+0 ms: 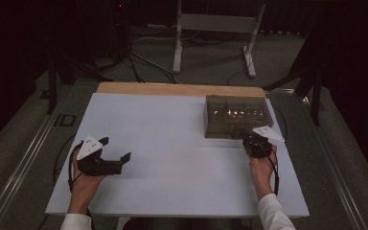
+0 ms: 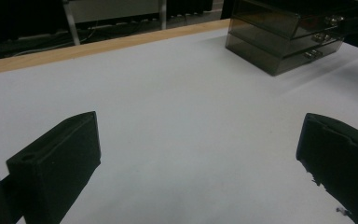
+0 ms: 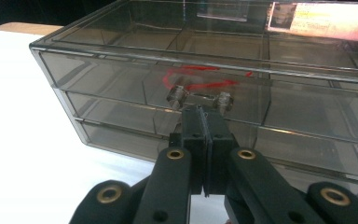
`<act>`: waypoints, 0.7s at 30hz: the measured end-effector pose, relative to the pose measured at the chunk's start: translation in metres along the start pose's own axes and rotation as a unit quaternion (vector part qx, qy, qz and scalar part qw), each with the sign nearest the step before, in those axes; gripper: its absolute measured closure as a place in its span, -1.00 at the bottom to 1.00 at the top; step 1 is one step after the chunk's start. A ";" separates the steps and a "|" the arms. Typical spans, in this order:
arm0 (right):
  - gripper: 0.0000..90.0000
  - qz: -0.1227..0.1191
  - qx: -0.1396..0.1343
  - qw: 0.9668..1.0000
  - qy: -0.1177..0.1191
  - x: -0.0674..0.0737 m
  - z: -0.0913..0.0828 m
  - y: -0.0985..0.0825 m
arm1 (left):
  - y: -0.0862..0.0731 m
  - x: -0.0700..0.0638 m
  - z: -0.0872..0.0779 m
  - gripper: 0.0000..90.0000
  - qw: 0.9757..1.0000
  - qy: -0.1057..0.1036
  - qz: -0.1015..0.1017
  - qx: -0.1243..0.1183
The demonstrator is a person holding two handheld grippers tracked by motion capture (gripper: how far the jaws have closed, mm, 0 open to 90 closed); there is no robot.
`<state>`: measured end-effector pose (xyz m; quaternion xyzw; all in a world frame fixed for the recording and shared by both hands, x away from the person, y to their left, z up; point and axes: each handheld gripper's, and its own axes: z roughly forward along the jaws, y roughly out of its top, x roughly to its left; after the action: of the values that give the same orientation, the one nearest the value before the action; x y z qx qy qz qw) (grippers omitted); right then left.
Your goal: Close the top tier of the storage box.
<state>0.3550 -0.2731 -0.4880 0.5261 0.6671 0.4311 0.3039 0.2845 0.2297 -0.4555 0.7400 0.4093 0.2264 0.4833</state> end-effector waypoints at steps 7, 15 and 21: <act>1.00 0.006 0.003 1.000 -0.001 0.000 0.005 -0.001 | -0.001 0.001 -0.002 -0.97 1.000 0.003 -0.002 -0.001; 1.00 0.014 0.005 1.000 -0.005 0.001 0.010 0.000 | -0.001 0.003 -0.004 -0.97 1.000 0.006 -0.002 -0.003; 1.00 0.014 0.008 1.000 -0.004 0.001 0.012 0.001 | -0.001 0.003 -0.005 -0.97 1.000 0.008 -0.003 -0.003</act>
<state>0.3660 -0.2693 -0.4921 0.5395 0.6617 0.4284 0.2959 0.2825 0.2352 -0.4544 0.7357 0.4145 0.2322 0.4828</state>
